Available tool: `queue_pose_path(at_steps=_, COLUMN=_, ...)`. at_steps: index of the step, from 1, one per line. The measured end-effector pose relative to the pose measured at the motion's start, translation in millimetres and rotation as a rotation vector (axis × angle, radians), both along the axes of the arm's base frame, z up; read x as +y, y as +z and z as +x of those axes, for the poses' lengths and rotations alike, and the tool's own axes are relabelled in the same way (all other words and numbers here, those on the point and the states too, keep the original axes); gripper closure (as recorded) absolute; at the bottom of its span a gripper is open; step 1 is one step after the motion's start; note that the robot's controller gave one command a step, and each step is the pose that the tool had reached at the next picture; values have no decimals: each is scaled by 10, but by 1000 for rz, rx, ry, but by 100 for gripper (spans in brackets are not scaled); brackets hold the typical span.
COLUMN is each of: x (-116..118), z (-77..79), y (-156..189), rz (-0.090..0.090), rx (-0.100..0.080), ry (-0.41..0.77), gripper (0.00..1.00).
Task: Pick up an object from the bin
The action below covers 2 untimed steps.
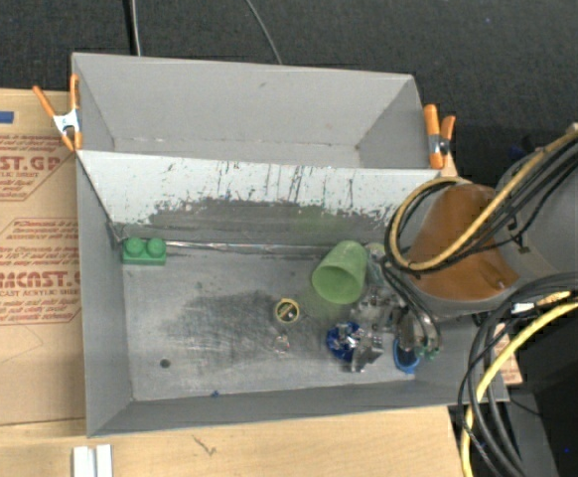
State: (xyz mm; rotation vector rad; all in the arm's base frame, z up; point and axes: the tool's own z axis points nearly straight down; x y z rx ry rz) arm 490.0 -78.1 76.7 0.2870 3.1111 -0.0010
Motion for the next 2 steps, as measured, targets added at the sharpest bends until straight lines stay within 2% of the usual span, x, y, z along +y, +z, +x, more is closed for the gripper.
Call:
queue_pose_path(at_steps=1, x=5, z=20, y=681, rz=2, rx=10, ry=1, gripper=100)
queue_pose_path(at_steps=2, x=10, z=25, y=806, rz=3, rx=15, ry=2, gripper=100)
